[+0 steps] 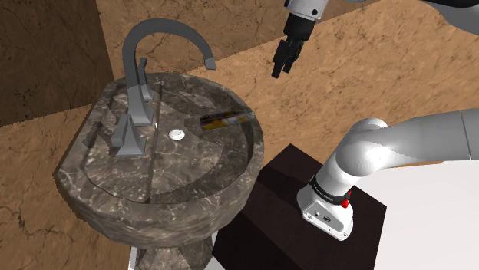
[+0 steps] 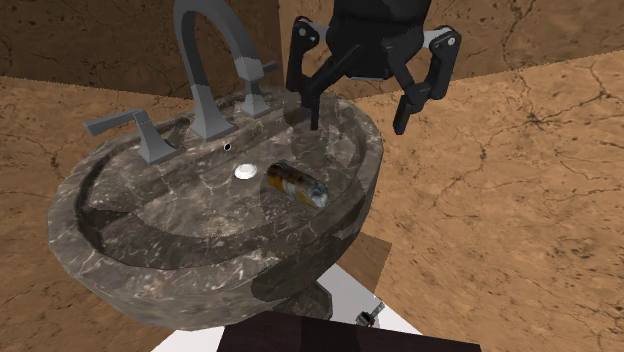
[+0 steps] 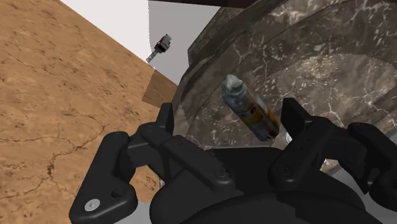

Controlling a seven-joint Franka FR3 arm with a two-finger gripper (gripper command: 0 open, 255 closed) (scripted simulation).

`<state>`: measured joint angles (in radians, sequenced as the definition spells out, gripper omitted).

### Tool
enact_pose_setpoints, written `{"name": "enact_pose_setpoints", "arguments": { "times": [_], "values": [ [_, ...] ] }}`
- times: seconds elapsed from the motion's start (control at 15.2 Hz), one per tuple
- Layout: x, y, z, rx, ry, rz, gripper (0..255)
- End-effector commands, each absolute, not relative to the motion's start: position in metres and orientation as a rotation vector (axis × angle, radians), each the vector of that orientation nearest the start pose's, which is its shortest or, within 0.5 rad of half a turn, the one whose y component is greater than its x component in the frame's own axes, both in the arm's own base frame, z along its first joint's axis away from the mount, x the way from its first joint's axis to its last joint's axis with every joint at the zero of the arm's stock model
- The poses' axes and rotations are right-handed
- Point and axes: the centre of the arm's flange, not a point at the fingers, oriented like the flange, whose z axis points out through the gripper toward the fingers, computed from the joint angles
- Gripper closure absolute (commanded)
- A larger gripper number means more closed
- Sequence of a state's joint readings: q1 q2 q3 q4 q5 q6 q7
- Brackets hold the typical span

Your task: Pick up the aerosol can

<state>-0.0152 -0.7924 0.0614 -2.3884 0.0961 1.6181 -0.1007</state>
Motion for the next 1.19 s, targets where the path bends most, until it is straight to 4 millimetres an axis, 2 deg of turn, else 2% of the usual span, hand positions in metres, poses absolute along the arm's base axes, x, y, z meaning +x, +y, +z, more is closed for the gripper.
{"name": "enact_pose_setpoints", "arguments": {
  "times": [0.0, 0.59, 1.12],
  "values": [
    [0.309, 0.029, 0.581, -3.084, -0.194, -0.036, 0],
    [0.411, 0.087, 0.497, -3.051, -0.579, 0.284, 0],
    [0.472, 0.154, 0.405, -2.955, -0.914, 0.568, 0]
  ]
}}
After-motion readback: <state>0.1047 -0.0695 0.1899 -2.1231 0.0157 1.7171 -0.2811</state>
